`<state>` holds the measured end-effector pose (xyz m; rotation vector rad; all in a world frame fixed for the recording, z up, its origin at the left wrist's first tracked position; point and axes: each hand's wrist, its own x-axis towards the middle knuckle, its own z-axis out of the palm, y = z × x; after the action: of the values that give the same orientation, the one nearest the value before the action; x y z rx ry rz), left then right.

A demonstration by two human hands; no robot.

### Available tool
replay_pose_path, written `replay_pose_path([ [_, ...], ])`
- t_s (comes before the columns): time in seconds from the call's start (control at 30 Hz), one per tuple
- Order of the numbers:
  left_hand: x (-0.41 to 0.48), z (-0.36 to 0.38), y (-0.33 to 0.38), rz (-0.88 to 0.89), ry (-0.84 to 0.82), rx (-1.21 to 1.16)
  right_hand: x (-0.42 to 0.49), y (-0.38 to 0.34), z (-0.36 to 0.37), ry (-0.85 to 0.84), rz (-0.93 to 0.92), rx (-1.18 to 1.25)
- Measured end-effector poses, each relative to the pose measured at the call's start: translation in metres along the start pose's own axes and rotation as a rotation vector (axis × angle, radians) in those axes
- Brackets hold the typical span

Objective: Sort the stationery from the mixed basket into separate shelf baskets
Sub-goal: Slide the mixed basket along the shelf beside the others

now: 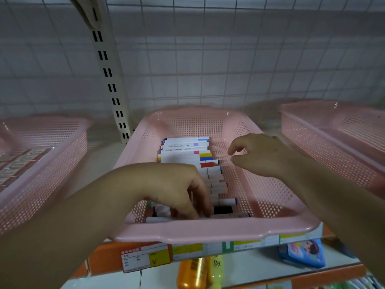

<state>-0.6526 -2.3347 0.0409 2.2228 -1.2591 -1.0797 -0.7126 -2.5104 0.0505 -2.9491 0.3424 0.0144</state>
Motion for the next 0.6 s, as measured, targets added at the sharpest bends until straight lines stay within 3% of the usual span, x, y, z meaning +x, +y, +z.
replay_pose_path([
  [0.3,0.0028,0.0109,0.0047,-0.087,0.115,0.484,-0.0005,-0.0002,0.0007,0.007,0.006,-0.006],
  [0.5,-0.0001,0.0069,-0.0008,-0.147,0.123,0.539,0.0007,0.0004,0.0010,0.008,0.014,0.001],
  [0.6,-0.0028,0.0030,0.0064,-0.018,0.221,0.486,0.0033,0.0010,0.0020,0.019,0.024,0.036],
])
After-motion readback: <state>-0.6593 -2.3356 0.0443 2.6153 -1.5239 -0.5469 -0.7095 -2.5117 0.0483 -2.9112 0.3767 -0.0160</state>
